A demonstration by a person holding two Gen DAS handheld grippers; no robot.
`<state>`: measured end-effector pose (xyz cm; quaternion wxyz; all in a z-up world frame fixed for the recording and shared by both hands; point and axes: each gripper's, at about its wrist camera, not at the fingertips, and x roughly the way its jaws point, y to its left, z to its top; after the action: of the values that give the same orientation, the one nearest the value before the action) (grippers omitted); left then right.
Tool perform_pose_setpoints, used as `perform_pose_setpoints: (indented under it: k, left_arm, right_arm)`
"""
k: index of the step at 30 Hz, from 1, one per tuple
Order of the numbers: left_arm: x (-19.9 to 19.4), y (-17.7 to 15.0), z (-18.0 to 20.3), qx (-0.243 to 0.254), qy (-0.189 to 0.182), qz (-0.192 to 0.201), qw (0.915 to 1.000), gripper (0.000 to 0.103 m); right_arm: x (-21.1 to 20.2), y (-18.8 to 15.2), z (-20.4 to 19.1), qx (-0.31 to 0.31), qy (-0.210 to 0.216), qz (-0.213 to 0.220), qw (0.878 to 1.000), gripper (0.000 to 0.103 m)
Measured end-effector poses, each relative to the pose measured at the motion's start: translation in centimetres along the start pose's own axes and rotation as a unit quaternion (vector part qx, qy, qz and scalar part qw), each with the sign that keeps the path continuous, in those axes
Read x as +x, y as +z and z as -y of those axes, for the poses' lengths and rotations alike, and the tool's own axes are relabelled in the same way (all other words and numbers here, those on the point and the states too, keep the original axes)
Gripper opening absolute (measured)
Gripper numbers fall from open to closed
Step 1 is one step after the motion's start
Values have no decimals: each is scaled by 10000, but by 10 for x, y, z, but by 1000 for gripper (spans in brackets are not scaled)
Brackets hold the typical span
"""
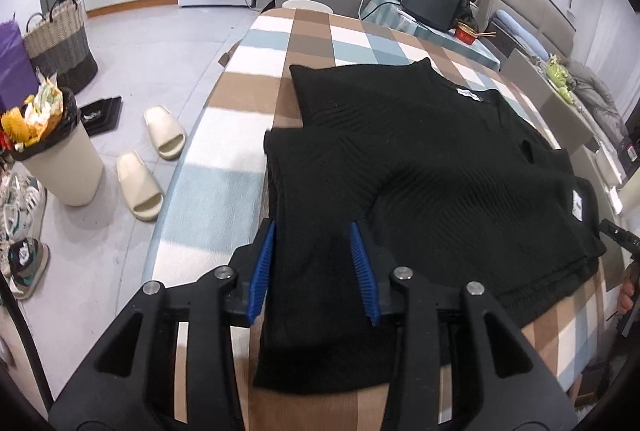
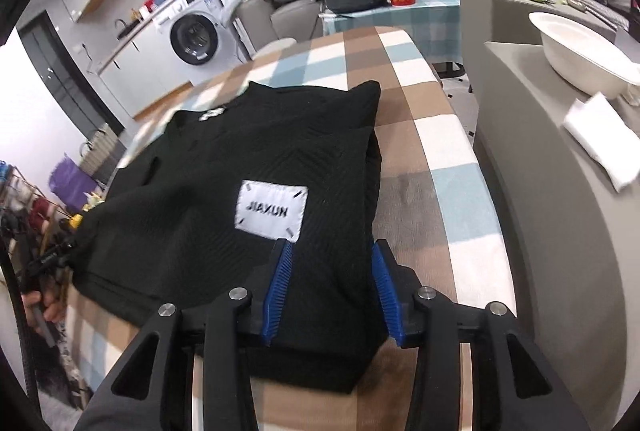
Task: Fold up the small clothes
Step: 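Open both tools and smooth the folded sweater flat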
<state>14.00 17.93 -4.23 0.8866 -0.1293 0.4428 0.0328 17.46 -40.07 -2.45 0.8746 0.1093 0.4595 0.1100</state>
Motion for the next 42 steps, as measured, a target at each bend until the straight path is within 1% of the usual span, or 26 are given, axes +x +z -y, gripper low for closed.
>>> perform_pose_setpoints:
  k: [2, 6, 11, 14, 17, 20, 22, 24, 26, 28, 29, 31, 32, 33, 34, 35, 36, 37, 39, 42]
  left_arm:
    - [-4, -6, -3, -57, -25, -33, 10000, 35]
    - [-12, -13, -4, -80, -58, 30, 9999, 35]
    - [-29, -16, 0, -103, -312, 183, 9993, 35]
    - [-30, -17, 3, -90, -281, 151, 9994, 35]
    - [-22, -18, 2, -134, -212, 21, 9997, 35]
    - [-18, -18, 3, -150, -201, -15, 9997, 35]
    - [-19, -17, 3, -126, -198, 16, 9997, 35]
    - [-19, -17, 4, -122, -204, 30, 9997, 35]
    - [-19, -17, 4, -126, -197, 23, 9997, 35]
    - [-18, -16, 4, -153, -178, -6, 9997, 35]
    - [-16, -16, 4, -174, -170, -28, 9997, 35]
    - [-15, -15, 3, -206, -163, -56, 9996, 35]
    - [-15, -15, 4, -215, -152, -56, 9996, 34]
    - [-15, -14, 3, -222, -130, -50, 9997, 33]
    - [-16, -13, 4, -209, -112, -32, 9997, 22]
    - [-16, -12, 5, -187, -105, -18, 9998, 10]
    - [-19, -11, 6, -163, -79, 27, 9998, 9]
    - [-22, -10, 6, -151, -83, 104, 9998, 6]
    - [-29, -7, 6, -150, -136, 249, 9995, 5]
    - [-39, 8, 7, -227, -331, 490, 9980, 5]
  right_arm:
    - [-4, -5, 1, 68, 50, -43, 10000, 43]
    - [-2, -13, 5, 312, 175, -71, 9993, 43]
    - [-10, -18, 4, 448, 466, 16, 9979, 43]
    - [-6, -19, 6, 453, 334, -59, 9984, 43]
    - [3, -22, 10, 534, 174, -161, 9983, 43]
    - [11, -21, 11, 517, 157, -180, 9984, 43]
    - [11, -17, 6, 454, 230, -172, 9986, 43]
    - [5, -14, -2, 284, 293, -38, 9992, 42]
    - [-1, -14, -8, 142, 503, 16, 9986, 42]
    - [-2, -15, -8, 161, 572, 13, 9982, 42]
    - [0, -16, -6, 203, 535, -32, 9984, 42]
    - [5, -18, 0, 340, 287, -103, 9990, 42]
    - [7, -20, 3, 414, 290, -133, 9986, 42]
    - [8, -21, 5, 460, 283, -132, 9985, 36]
    - [9, -22, 6, 478, 243, -117, 9985, 31]
    - [9, -22, 5, 438, 196, -117, 9988, 20]
    - [9, -22, 4, 378, 168, -110, 9991, 10]
    - [7, -21, 1, 316, 130, -79, 9994, 9]
    - [2, -17, 0, 354, 221, 6, 9991, 7]
    - [-13, -3, 0, 465, 430, 399, 9972, 6]
